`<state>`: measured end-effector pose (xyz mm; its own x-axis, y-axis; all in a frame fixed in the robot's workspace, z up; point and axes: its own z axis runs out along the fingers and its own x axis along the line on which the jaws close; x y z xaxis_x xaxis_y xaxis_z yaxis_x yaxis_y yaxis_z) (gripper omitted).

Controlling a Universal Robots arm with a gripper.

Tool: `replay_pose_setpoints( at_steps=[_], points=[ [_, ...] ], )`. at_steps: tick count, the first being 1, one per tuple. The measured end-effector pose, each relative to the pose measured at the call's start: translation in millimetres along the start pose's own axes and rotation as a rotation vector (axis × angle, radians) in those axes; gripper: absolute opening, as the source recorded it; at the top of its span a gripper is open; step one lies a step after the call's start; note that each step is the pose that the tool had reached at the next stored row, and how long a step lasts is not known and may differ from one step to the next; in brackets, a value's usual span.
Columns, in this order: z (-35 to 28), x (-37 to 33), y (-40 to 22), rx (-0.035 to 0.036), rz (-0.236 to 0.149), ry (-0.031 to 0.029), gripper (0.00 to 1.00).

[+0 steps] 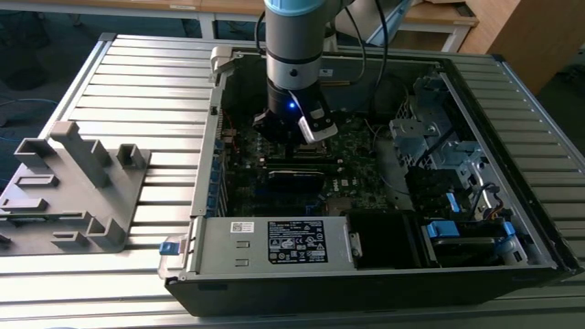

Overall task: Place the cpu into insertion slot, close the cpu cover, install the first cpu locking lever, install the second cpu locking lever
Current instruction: 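Install the second cpu locking lever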

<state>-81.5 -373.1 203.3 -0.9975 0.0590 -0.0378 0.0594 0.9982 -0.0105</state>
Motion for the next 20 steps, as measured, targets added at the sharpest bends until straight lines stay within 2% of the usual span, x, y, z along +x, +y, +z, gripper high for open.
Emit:
replay_pose_setpoints(
  at_steps=[11,16,19,20],
  points=[
    [1.2,2.0,-0.1,-0.0007,0.0,0.0001,0.11],
    [1.8,2.4,-0.2,-0.0058,0.0,0.0004,0.11],
    [2.2,2.4,-0.1,-0.0153,0.001,0.0011,0.11],
    [2.3,2.4,-0.1,-0.0163,0.001,0.001,0.11]
  ],
)
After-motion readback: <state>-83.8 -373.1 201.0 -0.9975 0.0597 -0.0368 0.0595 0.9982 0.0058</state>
